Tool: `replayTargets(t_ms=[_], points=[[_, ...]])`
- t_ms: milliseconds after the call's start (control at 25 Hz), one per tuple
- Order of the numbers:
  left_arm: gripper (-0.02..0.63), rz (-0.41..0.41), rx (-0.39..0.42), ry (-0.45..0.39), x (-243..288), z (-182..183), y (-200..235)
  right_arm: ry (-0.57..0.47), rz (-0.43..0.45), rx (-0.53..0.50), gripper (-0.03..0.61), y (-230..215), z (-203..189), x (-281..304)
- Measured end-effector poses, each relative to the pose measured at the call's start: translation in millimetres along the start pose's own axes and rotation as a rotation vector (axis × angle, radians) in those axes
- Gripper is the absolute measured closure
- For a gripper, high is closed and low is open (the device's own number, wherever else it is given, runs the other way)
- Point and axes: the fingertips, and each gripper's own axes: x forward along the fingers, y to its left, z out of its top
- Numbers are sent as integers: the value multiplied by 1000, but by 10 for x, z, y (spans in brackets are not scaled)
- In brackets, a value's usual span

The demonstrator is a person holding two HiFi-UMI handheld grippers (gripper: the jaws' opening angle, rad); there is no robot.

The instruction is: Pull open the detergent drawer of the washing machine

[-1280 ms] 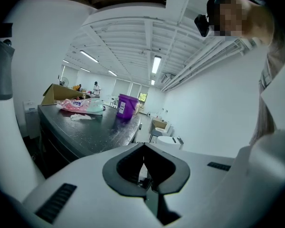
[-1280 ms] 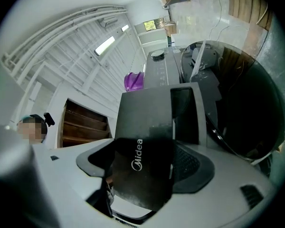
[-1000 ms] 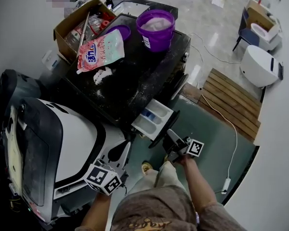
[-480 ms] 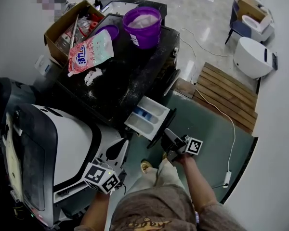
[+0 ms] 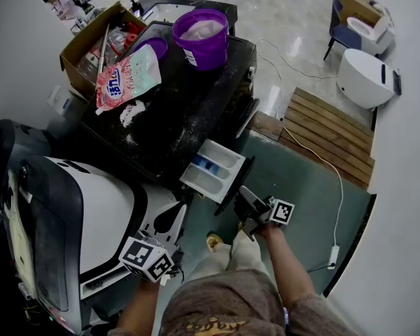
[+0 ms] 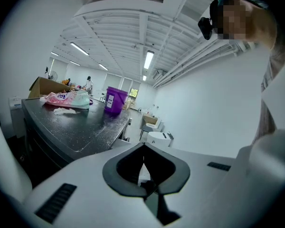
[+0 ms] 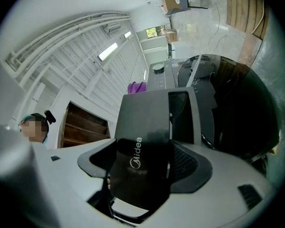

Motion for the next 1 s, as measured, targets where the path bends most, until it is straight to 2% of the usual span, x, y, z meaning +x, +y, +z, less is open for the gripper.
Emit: replayTargets(t_ms=[160,320,640,880,1000], points=[[591,-11,-1,7,26,-10,-6,0,-23,-34,249,20,23,-73],[591,-28,6,3,61,40,-54,-3,-82,-132,242,181,156,-224],[591,-79,11,-37,103,273,-190,-23,-115,-305,242,907,511,-392],[591,-114,10,-64,41,443,-257,1,-149,-422,244,1433,553,-371],[591,-126,27,-64,-3,449,-212,23,-205,-470,242,1595,535,-376]])
